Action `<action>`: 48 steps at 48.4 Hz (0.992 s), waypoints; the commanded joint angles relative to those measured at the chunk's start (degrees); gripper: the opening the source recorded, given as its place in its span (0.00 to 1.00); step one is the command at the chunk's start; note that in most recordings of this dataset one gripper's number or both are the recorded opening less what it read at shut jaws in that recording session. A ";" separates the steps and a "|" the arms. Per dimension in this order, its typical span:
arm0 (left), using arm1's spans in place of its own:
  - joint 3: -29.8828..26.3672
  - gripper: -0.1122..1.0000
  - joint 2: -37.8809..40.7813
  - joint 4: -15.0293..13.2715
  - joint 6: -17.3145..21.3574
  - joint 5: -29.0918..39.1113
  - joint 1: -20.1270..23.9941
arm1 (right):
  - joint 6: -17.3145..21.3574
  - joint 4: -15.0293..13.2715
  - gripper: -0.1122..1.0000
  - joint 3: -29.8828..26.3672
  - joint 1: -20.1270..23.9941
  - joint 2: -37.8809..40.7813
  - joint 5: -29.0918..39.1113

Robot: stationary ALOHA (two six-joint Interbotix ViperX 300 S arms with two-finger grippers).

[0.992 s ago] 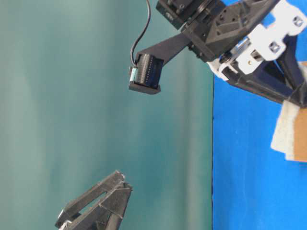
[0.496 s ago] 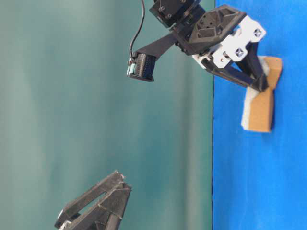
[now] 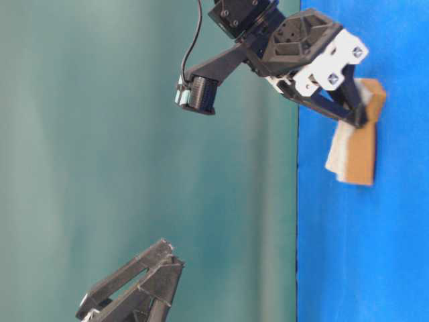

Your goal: Hand over the sponge with the left arm and wipe it with the right arm.

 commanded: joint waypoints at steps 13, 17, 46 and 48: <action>-0.44 0.92 -0.88 0.00 0.26 -0.35 -0.09 | 4.83 1.85 0.35 -0.44 16.26 -1.14 1.41; -0.44 0.92 -0.97 -0.09 0.26 -0.35 -0.18 | 5.71 1.85 0.35 -1.14 18.37 -1.14 2.37; -0.44 0.92 -0.97 -0.09 0.09 -0.26 -0.18 | 4.83 -0.97 0.35 -2.02 13.71 -1.58 4.22; -0.44 0.92 -0.97 0.00 0.09 -0.26 -0.09 | 4.57 -1.85 0.35 -1.76 11.78 -1.76 4.22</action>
